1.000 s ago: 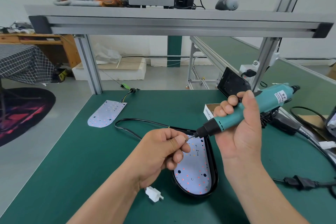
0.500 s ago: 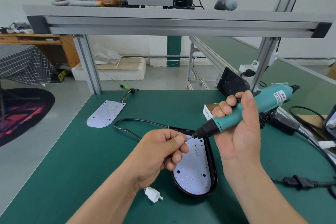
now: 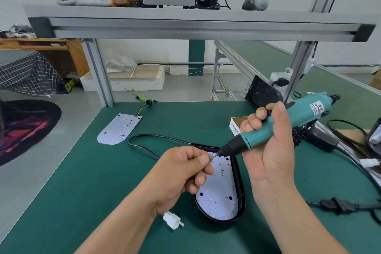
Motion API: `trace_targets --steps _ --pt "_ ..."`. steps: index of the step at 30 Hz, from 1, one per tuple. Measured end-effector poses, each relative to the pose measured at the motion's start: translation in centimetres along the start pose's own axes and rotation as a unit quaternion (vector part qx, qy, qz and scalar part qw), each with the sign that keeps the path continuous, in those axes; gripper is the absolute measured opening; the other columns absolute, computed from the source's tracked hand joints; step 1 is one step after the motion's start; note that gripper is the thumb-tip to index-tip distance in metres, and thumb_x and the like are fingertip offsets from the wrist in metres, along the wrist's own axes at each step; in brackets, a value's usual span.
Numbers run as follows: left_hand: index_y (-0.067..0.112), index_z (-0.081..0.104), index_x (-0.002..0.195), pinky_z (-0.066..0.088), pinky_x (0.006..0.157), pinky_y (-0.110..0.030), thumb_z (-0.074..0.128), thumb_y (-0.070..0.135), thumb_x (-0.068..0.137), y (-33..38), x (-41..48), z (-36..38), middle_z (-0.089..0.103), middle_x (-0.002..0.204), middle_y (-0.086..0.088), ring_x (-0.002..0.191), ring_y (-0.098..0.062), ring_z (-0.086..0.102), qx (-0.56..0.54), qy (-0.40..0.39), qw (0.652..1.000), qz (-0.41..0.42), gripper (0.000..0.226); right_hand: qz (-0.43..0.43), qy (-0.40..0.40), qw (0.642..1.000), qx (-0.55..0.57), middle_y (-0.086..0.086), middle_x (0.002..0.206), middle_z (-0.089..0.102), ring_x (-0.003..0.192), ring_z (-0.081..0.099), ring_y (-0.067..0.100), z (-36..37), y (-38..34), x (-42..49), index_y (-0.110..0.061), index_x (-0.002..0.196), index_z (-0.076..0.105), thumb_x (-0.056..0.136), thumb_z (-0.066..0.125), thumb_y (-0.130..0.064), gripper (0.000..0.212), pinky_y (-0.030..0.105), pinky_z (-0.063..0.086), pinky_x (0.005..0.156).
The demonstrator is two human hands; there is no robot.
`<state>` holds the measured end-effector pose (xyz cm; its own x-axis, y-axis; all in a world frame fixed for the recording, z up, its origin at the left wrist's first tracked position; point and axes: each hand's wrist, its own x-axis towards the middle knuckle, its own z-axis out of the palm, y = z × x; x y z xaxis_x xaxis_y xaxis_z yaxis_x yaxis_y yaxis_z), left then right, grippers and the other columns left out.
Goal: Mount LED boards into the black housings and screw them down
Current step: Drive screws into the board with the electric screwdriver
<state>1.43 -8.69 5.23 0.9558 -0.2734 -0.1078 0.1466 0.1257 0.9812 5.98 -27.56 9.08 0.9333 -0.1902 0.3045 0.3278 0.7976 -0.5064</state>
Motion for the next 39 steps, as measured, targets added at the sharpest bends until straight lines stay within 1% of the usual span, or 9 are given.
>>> trace_targets --steps 6,12,16,20,25,30,34,36,39 --pt "0.027 0.078 0.082 0.043 0.048 -0.023 0.069 0.031 0.09 -0.3 0.2 0.4 0.071 0.079 -0.015 0.049 -0.018 0.048 0.034 0.03 0.998 0.034 0.013 -0.025 -0.048 0.997 -0.055 -0.003 0.085 0.054 0.068 0.051 0.011 0.1 -0.2 -0.4 -0.02 0.097 0.057 0.096 0.072 -0.036 0.022 0.025 0.047 0.067" --pt "0.026 0.075 0.087 0.043 0.049 -0.023 0.064 0.032 0.095 -0.8 0.5 0.2 0.07 0.072 -0.011 0.046 -0.018 0.046 0.074 0.056 0.994 0.063 0.015 -0.007 -0.028 0.999 -0.044 -0.003 0.086 0.055 0.071 0.054 0.012 0.0 0.3 -0.5 -0.021 0.097 0.061 0.095 0.07 -0.04 0.021 0.026 0.05 0.072" --pt "0.023 0.076 0.087 0.041 0.047 -0.023 0.063 0.026 0.101 -0.7 0.3 0.1 0.068 0.071 -0.013 0.048 -0.019 0.044 0.059 0.047 0.996 0.055 0.019 0.013 -0.038 0.999 -0.014 -0.004 0.083 0.054 0.073 0.054 0.013 -0.4 0.5 -0.5 -0.023 0.098 0.064 0.096 0.066 -0.043 0.02 0.03 0.05 0.081" --pt "0.025 0.077 0.09 0.039 0.045 -0.024 0.064 0.033 0.091 -0.4 0.3 0.3 0.069 0.076 -0.014 0.048 -0.019 0.043 0.057 0.051 0.996 0.055 0.015 0.014 -0.042 0.999 -0.002 -0.005 0.081 0.052 0.07 0.05 0.012 -0.5 0.5 -0.3 -0.024 0.097 0.065 0.098 0.063 -0.042 0.018 0.029 0.05 0.078" --pt "0.022 0.078 0.091 0.038 0.045 -0.024 0.067 0.036 0.089 -0.3 0.2 0.5 0.067 0.08 -0.014 0.053 -0.019 0.043 0.042 0.044 0.997 0.039 0.018 0.024 0.003 1.0 0.014 -0.004 0.077 0.05 0.067 0.048 0.012 -0.7 0.7 -0.1 -0.021 0.094 0.061 0.097 0.066 -0.04 0.02 0.028 0.048 0.074" --pt "0.018 0.079 0.102 0.037 0.042 -0.022 0.055 0.021 0.11 -0.2 0.1 0.7 0.068 0.08 -0.008 0.053 -0.014 0.048 0.007 0.053 0.998 0.026 0.025 0.028 0.026 0.999 0.025 -0.004 0.076 0.049 0.066 0.048 0.012 -0.8 0.8 0.0 -0.02 0.093 0.06 0.097 0.067 -0.039 0.02 0.027 0.048 0.072" --pt "0.015 0.073 0.114 0.034 0.042 -0.023 0.05 0.02 0.111 -0.1 0.2 0.4 0.068 0.079 -0.007 0.052 -0.015 0.047 0.013 0.075 0.997 0.01 0.025 0.028 0.033 0.999 0.029 -0.004 0.077 0.048 0.066 0.047 0.012 -1.0 0.8 0.2 -0.02 0.092 0.06 0.1 0.066 -0.038 0.021 0.028 0.048 0.073" --pt "0.017 0.071 0.111 0.033 0.042 -0.022 0.051 0.024 0.107 -0.1 0.6 -0.1 0.068 0.074 -0.003 0.05 -0.013 0.045 0.045 0.122 0.992 0.006 0.021 0.021 0.033 0.999 0.029 -0.004 0.077 0.049 0.066 0.048 0.012 -1.2 0.8 0.3 -0.02 0.091 0.062 0.1 0.067 -0.037 0.02 0.028 0.049 0.073" --pt "0.025 0.065 0.103 0.04 0.051 -0.025 0.054 0.038 0.103 -0.5 1.4 -1.3 0.064 0.065 0.008 0.048 -0.009 0.045 0.222 0.221 0.95 0.007 0.017 0.008 0.04 0.999 0.016 -0.003 0.076 0.049 0.066 0.047 0.013 -1.8 0.6 1.0 -0.02 0.089 0.063 0.101 0.069 -0.032 0.018 0.028 0.048 0.072"
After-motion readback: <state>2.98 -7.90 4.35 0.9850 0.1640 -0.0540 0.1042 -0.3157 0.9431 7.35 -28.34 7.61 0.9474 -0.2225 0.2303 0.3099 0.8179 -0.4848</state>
